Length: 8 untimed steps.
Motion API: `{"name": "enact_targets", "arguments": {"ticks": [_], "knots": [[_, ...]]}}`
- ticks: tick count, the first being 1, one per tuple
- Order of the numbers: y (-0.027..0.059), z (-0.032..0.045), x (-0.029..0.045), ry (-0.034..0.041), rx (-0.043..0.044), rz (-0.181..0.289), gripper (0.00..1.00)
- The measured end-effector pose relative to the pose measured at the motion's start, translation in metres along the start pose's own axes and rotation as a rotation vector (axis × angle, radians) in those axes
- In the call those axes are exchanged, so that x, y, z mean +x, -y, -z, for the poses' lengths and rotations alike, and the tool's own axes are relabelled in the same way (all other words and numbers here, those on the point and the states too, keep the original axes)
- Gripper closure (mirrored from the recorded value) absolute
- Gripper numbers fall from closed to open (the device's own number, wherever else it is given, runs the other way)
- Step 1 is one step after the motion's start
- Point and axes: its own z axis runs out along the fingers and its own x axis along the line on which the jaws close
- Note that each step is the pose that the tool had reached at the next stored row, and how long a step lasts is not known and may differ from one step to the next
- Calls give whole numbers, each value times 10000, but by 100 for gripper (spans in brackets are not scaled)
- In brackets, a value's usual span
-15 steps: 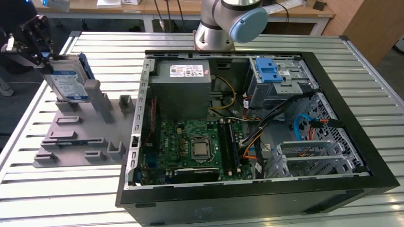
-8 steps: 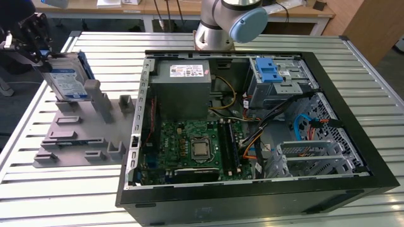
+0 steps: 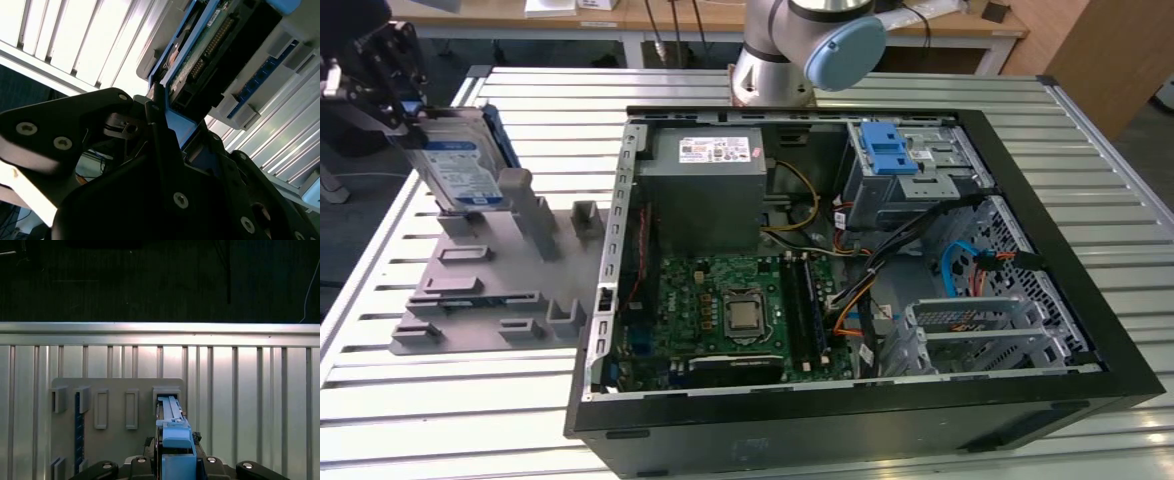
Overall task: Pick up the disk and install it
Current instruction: 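Pick up the disk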
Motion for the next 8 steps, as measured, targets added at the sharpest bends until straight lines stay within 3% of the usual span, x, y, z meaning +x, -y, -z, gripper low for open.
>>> {"name": "enact_targets", "arguments": {"ticks": [8], "knots": [[0, 33, 0, 0, 0, 0, 64]]}}
